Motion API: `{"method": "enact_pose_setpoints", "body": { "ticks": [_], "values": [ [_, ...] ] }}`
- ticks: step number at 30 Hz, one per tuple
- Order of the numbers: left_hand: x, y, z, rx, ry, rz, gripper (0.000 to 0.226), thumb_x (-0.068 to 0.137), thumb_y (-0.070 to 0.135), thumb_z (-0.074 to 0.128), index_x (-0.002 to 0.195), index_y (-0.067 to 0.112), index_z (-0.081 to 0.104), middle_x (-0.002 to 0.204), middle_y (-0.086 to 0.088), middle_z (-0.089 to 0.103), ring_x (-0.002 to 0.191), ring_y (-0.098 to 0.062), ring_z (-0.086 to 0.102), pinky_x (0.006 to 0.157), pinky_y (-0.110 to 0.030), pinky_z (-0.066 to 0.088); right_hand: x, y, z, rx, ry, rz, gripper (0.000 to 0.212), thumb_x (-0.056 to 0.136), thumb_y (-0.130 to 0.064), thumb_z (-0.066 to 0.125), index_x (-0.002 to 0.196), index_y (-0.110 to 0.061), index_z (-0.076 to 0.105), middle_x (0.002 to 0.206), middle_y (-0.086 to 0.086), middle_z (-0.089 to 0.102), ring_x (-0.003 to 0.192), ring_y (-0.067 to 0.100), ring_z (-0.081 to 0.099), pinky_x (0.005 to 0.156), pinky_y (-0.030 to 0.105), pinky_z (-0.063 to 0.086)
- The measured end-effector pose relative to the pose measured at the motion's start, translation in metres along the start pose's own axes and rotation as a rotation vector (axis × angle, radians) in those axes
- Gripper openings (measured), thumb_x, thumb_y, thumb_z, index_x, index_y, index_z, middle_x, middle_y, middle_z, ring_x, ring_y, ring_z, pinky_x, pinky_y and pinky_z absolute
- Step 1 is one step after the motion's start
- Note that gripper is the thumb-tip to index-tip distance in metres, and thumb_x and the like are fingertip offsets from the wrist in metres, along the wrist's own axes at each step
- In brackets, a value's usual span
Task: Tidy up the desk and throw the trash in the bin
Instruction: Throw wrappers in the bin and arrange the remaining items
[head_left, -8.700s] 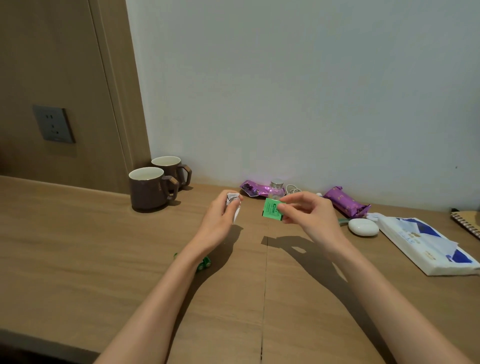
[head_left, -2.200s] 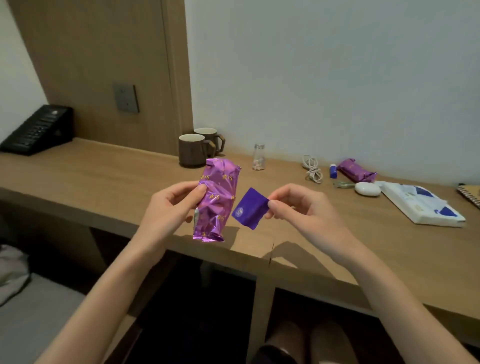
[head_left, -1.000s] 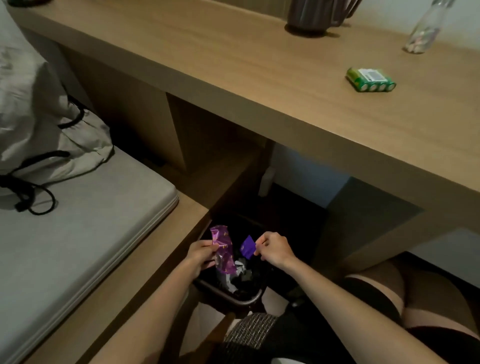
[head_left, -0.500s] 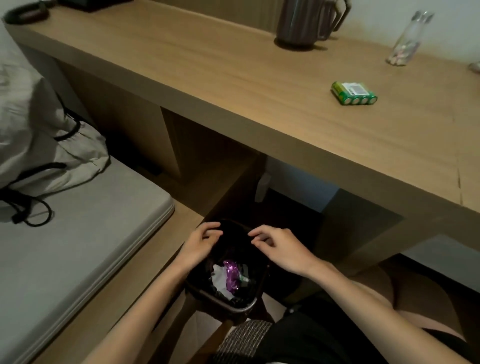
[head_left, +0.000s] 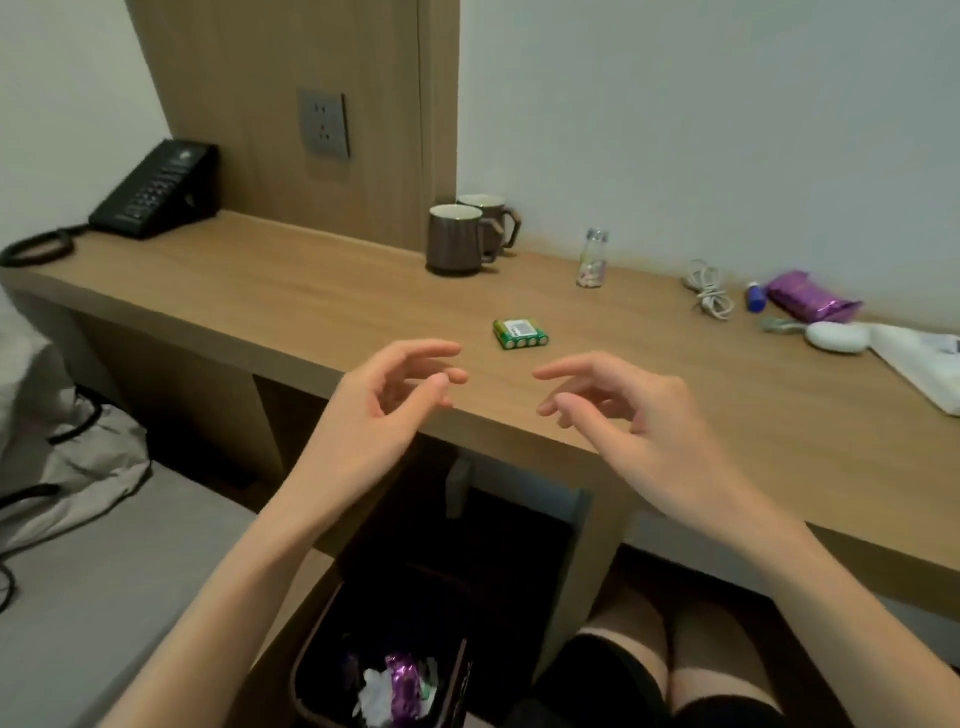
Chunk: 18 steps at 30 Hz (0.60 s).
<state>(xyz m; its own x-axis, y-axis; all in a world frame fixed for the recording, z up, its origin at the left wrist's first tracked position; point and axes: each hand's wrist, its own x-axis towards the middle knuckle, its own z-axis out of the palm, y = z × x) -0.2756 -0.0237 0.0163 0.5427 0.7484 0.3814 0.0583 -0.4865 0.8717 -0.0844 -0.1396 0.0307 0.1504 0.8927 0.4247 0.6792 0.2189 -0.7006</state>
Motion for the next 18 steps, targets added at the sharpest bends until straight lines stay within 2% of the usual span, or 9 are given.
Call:
{"method": "enact_pose_setpoints", "body": {
  "ticks": [3, 8, 12, 15, 18],
  "values": [
    [0.026, 0.024, 0.028, -0.043, -0.057, 0.040, 0.027, 0.095, 0.017, 0.053, 0.119, 0.024, 0.059, 0.104, 0.008, 0.071, 0.090, -0.007, 0.067, 0.077, -0.019, 0.052, -0.002, 0.004, -0.038, -0.042, 0.104, 0.010, 0.022, 0.093, -0.012, 0.058, 0.111, -0.023, 0.066, 0.087, -0.009, 0.073, 0.082, 0.005, 0.067, 0.074, 0.018, 0.052],
    [0.071, 0.046, 0.085, -0.035, -0.155, 0.095, 0.027, 0.094, 0.020, 0.054, 0.120, 0.024, 0.059, 0.108, 0.010, 0.069, 0.096, -0.006, 0.066, 0.079, -0.019, 0.053, -0.008, 0.026, -0.094, -0.125, 0.208, 0.094, 0.022, 0.094, -0.014, 0.056, 0.112, -0.023, 0.064, 0.089, -0.009, 0.072, 0.081, 0.001, 0.065, 0.072, 0.013, 0.051],
    [0.105, 0.052, 0.132, -0.031, -0.222, 0.097, 0.029, 0.094, 0.021, 0.055, 0.123, 0.025, 0.057, 0.113, 0.010, 0.066, 0.104, -0.004, 0.061, 0.088, -0.024, 0.051, -0.014, 0.052, -0.132, -0.164, 0.316, 0.167, 0.021, 0.094, -0.015, 0.056, 0.111, -0.024, 0.064, 0.091, -0.012, 0.071, 0.083, 0.001, 0.065, 0.074, 0.018, 0.054],
    [0.126, 0.054, 0.167, -0.050, -0.271, 0.104, 0.029, 0.094, 0.017, 0.054, 0.122, 0.024, 0.056, 0.115, 0.006, 0.064, 0.104, -0.005, 0.060, 0.086, -0.023, 0.050, -0.019, 0.076, -0.157, -0.215, 0.373, 0.235, 0.020, 0.094, -0.020, 0.057, 0.109, -0.031, 0.064, 0.093, -0.016, 0.069, 0.086, 0.002, 0.064, 0.075, 0.020, 0.054],
    [0.146, 0.052, 0.201, -0.070, -0.285, 0.120, 0.031, 0.093, 0.013, 0.054, 0.123, 0.021, 0.056, 0.112, 0.006, 0.065, 0.103, -0.004, 0.060, 0.083, -0.019, 0.048, -0.024, 0.101, -0.182, -0.267, 0.435, 0.296, 0.019, 0.093, -0.021, 0.057, 0.105, -0.035, 0.064, 0.097, -0.015, 0.068, 0.088, 0.001, 0.061, 0.069, 0.013, 0.045]
  ]
}}
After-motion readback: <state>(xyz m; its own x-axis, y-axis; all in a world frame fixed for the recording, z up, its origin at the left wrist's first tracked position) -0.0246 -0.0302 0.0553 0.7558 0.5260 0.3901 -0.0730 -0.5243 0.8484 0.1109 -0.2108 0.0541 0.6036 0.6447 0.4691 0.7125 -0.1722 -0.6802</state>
